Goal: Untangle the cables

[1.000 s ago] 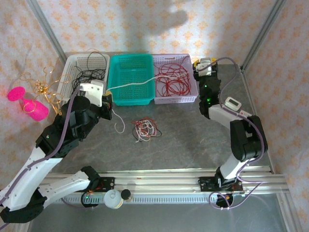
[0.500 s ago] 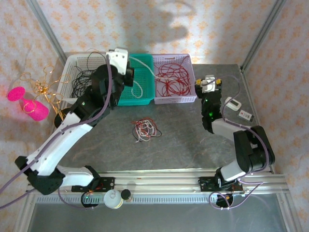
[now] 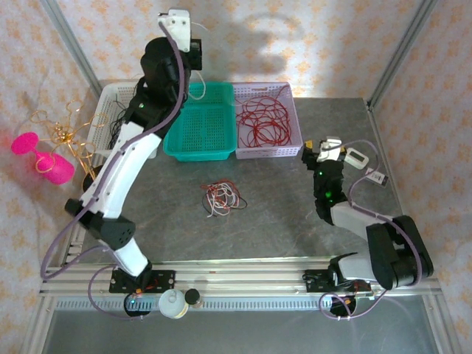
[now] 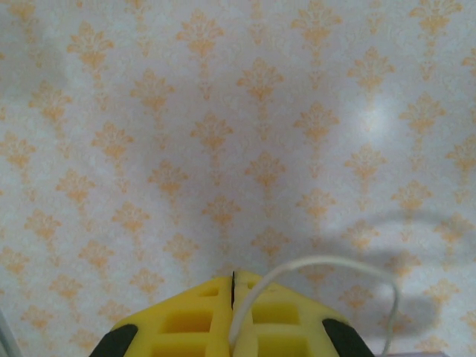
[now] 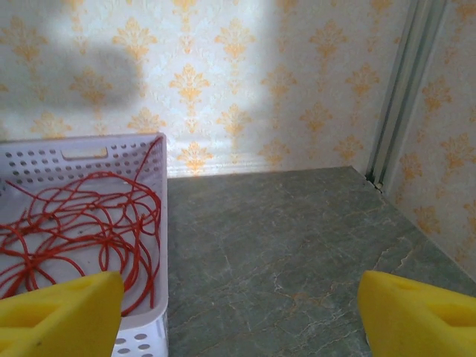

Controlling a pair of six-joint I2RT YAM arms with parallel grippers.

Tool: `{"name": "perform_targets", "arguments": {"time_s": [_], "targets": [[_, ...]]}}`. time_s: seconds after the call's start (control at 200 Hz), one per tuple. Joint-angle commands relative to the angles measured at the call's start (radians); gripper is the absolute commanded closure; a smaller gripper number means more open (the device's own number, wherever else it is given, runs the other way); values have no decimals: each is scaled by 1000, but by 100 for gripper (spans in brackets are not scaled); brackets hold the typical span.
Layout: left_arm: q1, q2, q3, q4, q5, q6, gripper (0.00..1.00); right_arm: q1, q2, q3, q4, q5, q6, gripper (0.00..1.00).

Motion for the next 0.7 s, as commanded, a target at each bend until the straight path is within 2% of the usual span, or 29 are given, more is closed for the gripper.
{"name": "perform_targets", "arguments": {"time_s": [0.0,0.19,0.4,0.581,0.691], "targets": [[25,65,71,-17,29,44,100,4,-60,-30,-28,3,76,18],[60,138,52,-13,32,6,100,4,-144,-53,-69,-48,148,19],[96,165,-104,68,25,-41,100,17,-203,-42,-159,-83,221,21],[128,281,-170,71,11,-103,100,52,-239,-29,-257,-119,276,23],[141,333,-211,58,46,-129,100,80,-276,-38,-307,-121,279,23]]}}
